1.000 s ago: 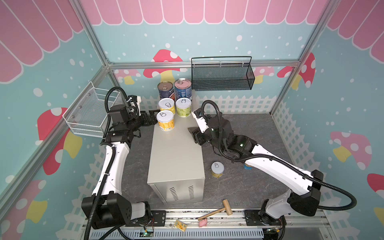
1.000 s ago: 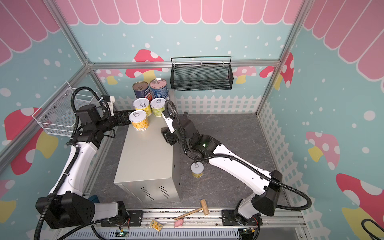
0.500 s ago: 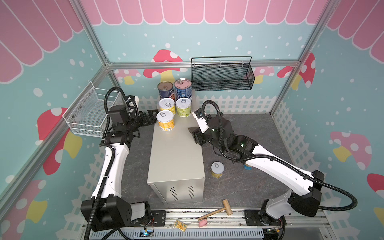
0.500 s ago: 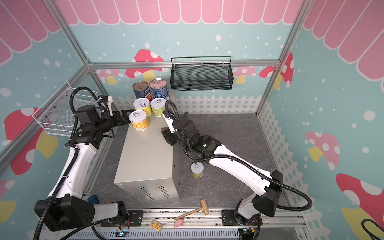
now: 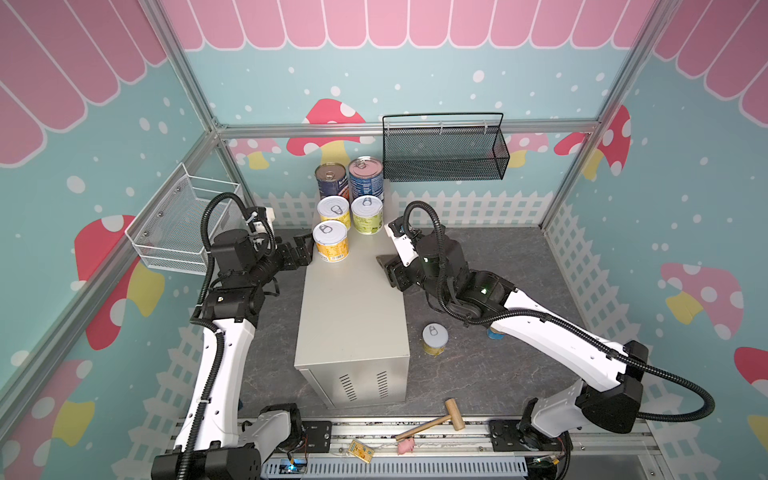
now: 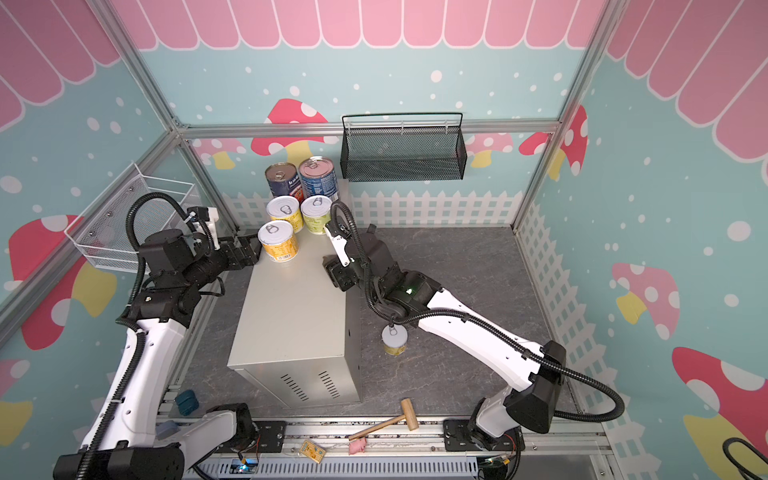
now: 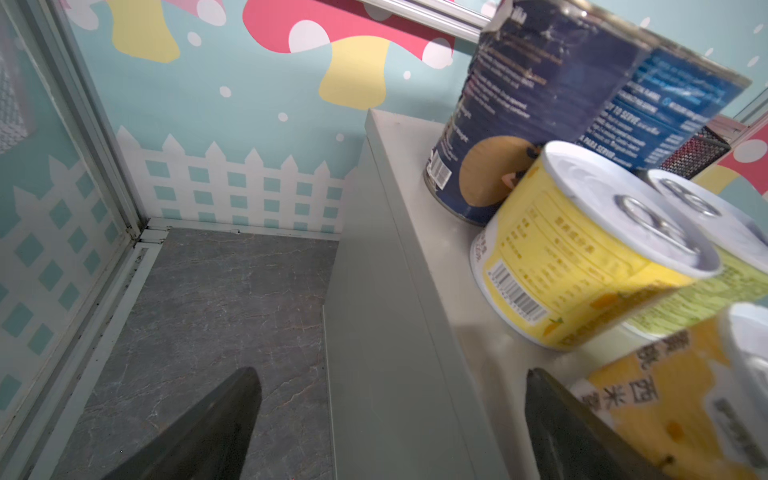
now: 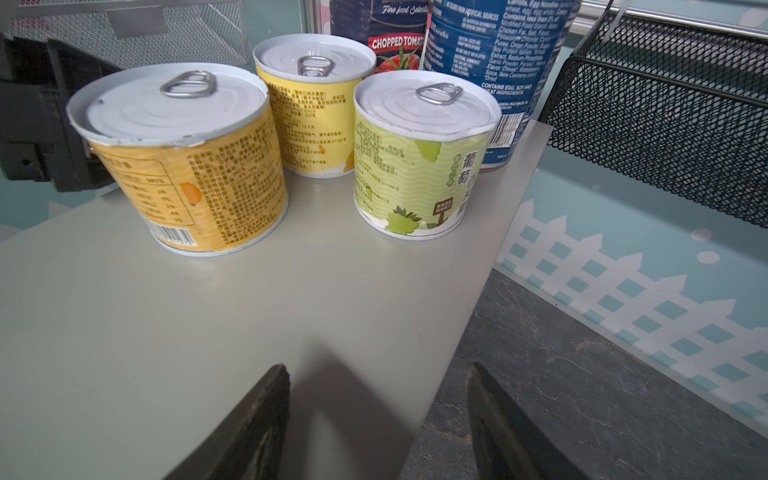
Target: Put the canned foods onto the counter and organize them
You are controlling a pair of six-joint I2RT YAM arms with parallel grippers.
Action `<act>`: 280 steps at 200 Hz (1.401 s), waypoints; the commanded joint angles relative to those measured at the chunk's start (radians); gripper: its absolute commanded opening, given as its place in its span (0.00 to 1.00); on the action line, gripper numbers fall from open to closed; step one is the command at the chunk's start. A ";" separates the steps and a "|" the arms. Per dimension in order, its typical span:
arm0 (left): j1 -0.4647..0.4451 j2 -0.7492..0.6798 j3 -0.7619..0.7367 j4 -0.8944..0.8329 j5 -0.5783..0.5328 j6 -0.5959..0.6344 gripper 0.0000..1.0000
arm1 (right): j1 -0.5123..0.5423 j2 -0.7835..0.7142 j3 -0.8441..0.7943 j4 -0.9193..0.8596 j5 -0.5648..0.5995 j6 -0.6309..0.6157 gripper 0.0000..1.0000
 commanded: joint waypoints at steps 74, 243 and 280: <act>-0.027 -0.020 -0.042 -0.043 -0.033 0.008 0.99 | 0.007 -0.034 -0.002 0.008 0.023 0.000 0.69; -0.041 -0.025 -0.063 -0.045 -0.077 0.022 0.99 | 0.007 -0.023 0.021 0.001 0.018 -0.010 0.69; -0.043 -0.027 -0.072 -0.045 -0.080 0.023 0.99 | 0.007 -0.022 0.020 -0.001 0.016 -0.009 0.69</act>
